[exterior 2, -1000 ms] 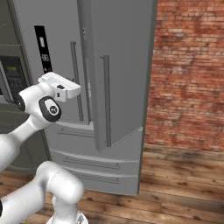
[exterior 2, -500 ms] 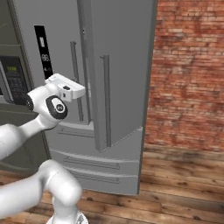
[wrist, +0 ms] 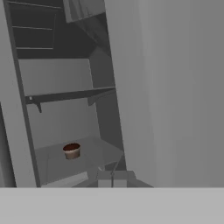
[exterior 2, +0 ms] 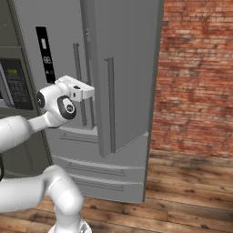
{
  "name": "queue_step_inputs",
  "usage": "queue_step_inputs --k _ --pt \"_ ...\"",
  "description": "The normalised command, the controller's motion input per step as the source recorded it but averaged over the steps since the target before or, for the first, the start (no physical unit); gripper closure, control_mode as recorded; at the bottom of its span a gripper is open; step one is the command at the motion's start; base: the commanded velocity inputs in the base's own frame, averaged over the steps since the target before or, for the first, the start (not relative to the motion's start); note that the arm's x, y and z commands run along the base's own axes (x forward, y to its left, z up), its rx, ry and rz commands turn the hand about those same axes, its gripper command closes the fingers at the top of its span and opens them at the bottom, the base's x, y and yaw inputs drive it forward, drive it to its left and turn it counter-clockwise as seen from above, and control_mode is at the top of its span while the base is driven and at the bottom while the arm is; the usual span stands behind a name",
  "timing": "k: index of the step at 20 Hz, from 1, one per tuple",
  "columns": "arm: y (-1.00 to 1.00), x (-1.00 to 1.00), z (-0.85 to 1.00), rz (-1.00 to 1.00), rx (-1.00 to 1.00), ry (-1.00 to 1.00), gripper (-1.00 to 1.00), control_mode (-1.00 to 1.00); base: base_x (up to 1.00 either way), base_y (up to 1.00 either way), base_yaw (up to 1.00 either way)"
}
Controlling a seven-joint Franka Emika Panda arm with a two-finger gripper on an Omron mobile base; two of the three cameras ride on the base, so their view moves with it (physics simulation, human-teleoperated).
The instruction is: Take the cake and cupcake from the fridge and place them on the empty tray on the dining counter.
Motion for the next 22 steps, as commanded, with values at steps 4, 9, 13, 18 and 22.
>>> queue_step_inputs --k 4,9,13,18,22 --pt "0.0 0.43 -0.04 0.0 0.0 0.07 1.0 -1.0 0.0 0.0 0.0" --pt "0.0 0.38 -0.04 0.0 0.0 0.03 1.0 -1.0 0.0 0.0 0.0" --pt "-0.01 0.34 -0.08 0.0 0.0 0.01 1.0 -1.0 0.0 0.0 0.0" --pt "-0.27 0.16 -0.11 -0.1 0.0 0.0 1.0 -1.0 0.0 0.0 0.0" --pt "-0.64 0.0 -0.08 -0.22 0.0 0.0 1.0 -1.0 0.0 0.0 0.0"
